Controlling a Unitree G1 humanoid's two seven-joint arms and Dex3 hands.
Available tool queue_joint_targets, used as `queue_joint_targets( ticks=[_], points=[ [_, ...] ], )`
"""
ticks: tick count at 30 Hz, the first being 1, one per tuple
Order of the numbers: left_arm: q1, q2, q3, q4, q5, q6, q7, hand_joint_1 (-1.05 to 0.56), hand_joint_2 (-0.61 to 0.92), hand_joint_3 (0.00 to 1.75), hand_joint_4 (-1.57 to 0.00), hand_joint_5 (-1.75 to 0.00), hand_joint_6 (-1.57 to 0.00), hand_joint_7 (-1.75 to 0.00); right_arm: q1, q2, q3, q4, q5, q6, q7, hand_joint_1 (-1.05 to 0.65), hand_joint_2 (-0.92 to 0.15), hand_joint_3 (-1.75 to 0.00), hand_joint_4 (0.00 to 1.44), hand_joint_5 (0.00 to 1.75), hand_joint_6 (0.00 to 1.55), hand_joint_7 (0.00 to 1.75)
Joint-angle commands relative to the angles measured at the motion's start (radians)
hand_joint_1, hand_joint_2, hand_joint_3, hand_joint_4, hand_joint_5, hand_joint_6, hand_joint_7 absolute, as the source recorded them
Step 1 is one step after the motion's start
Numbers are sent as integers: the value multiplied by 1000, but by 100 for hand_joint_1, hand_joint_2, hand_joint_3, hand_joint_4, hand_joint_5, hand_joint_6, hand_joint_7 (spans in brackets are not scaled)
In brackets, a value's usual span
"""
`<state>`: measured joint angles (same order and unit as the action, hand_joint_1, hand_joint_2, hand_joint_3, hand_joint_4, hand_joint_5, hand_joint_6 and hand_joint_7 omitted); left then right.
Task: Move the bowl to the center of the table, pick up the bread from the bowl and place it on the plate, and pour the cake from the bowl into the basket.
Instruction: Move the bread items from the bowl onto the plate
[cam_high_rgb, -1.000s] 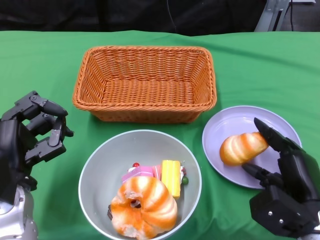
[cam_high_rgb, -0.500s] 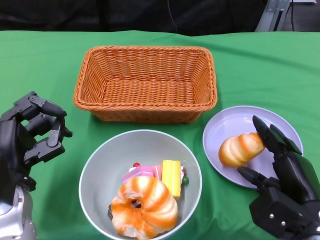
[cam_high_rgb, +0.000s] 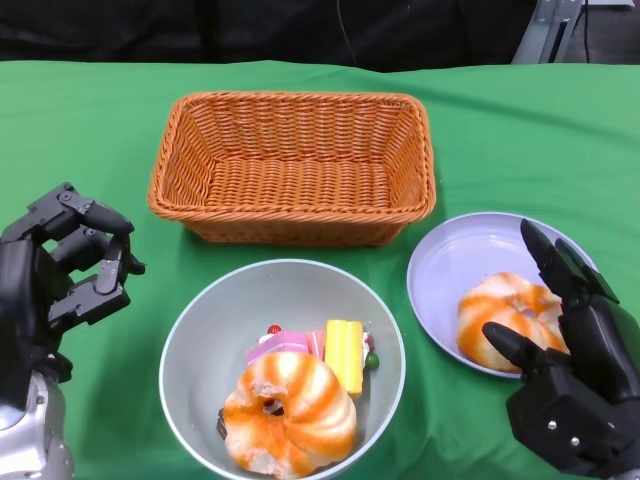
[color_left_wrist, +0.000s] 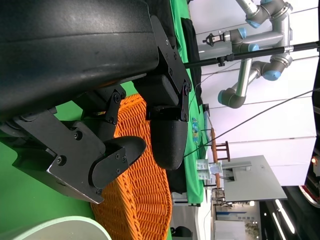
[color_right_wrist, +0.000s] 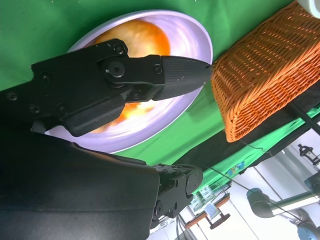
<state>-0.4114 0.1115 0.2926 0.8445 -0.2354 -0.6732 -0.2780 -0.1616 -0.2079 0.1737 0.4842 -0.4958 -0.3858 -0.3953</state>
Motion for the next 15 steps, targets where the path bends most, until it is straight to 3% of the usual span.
queue_joint_targets(
  ticks=[1,6,10,15],
  points=[
    [5,18,2,-5,6,-9,10,0,56,112,-81,-156,-81,-132,16,-5,-12,-29,3,22,-2,-103,-92,-56,5,2,15,1],
    [4,19,2,-2,3,-12,0,0,57,112,-81,-155,-80,-132,19,1,-19,-31,28,-6,-1,-101,-92,-54,8,3,17,1],
    [6,20,1,-5,8,-13,6,-1,56,111,-81,-155,-81,-131,19,13,-23,-45,93,-101,27,-86,-92,-37,29,12,27,3],
    [4,19,1,-7,6,-6,7,-1,56,113,-81,-155,-81,-131,58,28,3,-217,161,-81,158,-82,-92,-30,42,16,36,5]
  ],
)
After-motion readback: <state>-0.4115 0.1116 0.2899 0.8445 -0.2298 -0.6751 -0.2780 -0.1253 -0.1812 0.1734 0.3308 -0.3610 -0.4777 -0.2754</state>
